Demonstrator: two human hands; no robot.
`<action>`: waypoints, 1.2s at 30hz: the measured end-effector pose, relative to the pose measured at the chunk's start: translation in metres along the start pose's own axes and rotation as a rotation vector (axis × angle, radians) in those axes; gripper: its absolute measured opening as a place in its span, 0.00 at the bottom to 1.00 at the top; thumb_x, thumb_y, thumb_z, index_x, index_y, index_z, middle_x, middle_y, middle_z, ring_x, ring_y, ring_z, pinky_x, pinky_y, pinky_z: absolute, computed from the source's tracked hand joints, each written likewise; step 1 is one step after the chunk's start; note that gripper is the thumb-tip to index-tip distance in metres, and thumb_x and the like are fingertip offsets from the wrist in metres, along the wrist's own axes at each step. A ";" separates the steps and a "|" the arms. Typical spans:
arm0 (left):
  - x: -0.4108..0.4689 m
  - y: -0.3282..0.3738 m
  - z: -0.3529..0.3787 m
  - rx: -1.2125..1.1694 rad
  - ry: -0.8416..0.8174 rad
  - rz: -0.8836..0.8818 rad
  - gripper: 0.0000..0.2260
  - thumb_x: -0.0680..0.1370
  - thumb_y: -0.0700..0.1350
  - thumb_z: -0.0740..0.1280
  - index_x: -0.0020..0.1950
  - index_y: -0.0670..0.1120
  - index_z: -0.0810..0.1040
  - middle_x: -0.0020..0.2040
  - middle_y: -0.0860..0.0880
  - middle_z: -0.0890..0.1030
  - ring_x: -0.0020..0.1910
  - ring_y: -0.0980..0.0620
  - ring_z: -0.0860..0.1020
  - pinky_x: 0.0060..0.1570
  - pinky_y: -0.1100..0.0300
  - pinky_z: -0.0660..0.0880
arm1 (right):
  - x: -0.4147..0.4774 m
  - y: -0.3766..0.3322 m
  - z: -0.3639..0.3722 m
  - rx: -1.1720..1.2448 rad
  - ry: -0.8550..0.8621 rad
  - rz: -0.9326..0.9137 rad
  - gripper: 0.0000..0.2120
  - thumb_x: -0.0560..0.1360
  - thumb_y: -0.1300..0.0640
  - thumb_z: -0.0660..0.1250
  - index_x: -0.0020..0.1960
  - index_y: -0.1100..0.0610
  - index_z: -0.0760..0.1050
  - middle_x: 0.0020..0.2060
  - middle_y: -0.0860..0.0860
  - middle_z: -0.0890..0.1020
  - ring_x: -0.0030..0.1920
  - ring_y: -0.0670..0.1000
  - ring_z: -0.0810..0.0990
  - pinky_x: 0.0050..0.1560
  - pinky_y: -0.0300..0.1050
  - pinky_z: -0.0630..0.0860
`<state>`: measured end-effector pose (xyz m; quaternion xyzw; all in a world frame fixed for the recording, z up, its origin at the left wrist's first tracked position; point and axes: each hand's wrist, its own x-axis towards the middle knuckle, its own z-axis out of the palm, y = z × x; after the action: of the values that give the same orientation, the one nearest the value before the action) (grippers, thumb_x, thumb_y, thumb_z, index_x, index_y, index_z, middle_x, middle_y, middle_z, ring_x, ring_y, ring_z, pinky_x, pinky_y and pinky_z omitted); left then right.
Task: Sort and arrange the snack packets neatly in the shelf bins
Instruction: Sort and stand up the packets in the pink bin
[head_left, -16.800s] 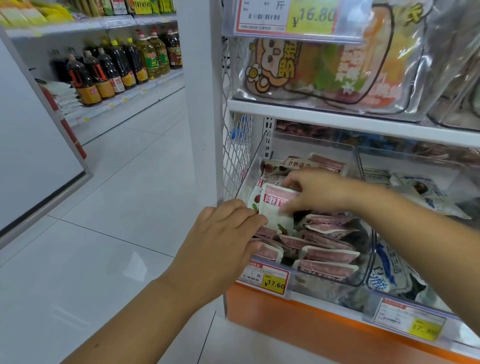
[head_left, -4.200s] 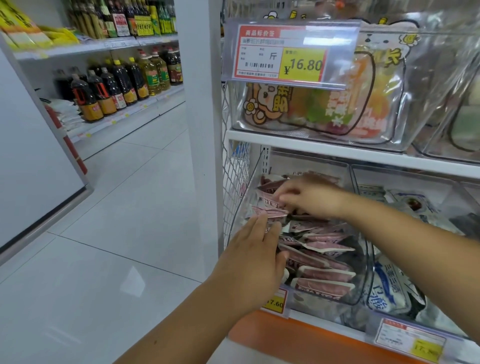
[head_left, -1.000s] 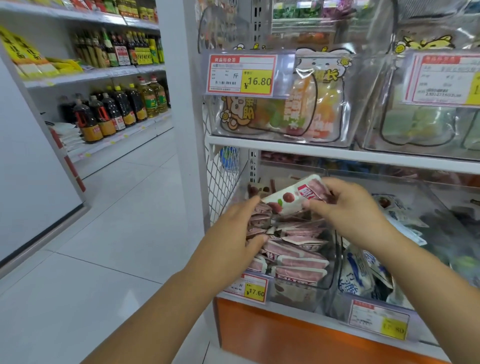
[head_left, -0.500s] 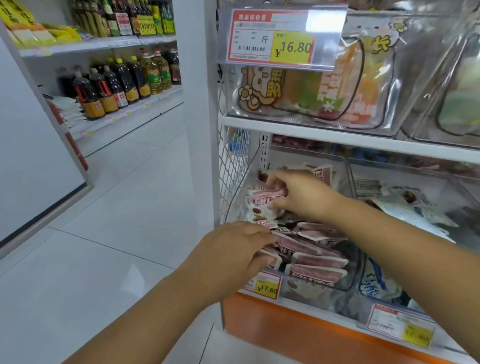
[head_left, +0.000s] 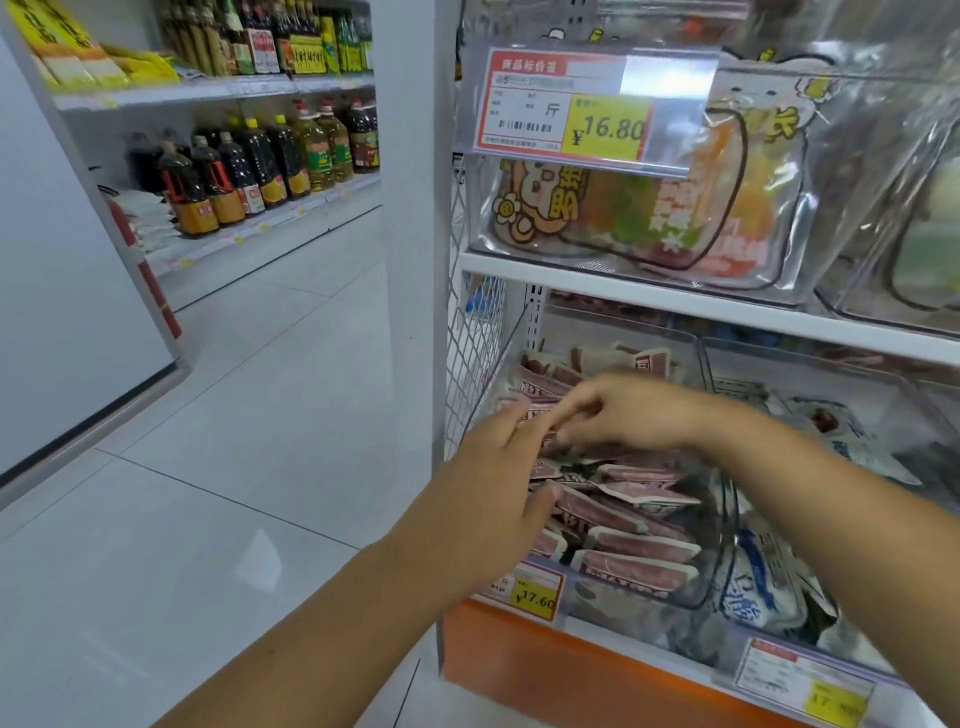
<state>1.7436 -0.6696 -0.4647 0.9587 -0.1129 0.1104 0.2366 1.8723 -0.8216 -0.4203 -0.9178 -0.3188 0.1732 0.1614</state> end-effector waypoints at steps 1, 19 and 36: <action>0.006 0.001 0.002 0.016 -0.008 0.000 0.28 0.81 0.53 0.59 0.79 0.52 0.51 0.79 0.53 0.50 0.77 0.55 0.48 0.70 0.64 0.48 | -0.004 0.008 -0.011 0.037 0.063 0.042 0.06 0.75 0.50 0.69 0.52 0.45 0.81 0.44 0.38 0.82 0.43 0.40 0.80 0.44 0.37 0.73; 0.087 -0.012 0.037 0.263 -0.087 -0.002 0.26 0.80 0.54 0.59 0.76 0.52 0.59 0.76 0.49 0.62 0.75 0.50 0.58 0.75 0.46 0.44 | 0.042 0.070 -0.021 -0.058 0.297 0.143 0.08 0.78 0.52 0.64 0.47 0.55 0.79 0.44 0.51 0.83 0.41 0.50 0.79 0.36 0.37 0.69; 0.074 -0.016 0.037 0.190 -0.120 -0.006 0.21 0.82 0.49 0.56 0.76 0.50 0.61 0.74 0.50 0.65 0.72 0.49 0.61 0.72 0.58 0.52 | 0.041 0.053 -0.015 0.303 0.440 0.087 0.20 0.76 0.38 0.62 0.37 0.54 0.74 0.33 0.49 0.82 0.22 0.41 0.71 0.25 0.31 0.66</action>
<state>1.8236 -0.6856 -0.4835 0.9820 -0.1132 0.0623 0.1379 1.9370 -0.8376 -0.4369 -0.9115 -0.2069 0.0221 0.3548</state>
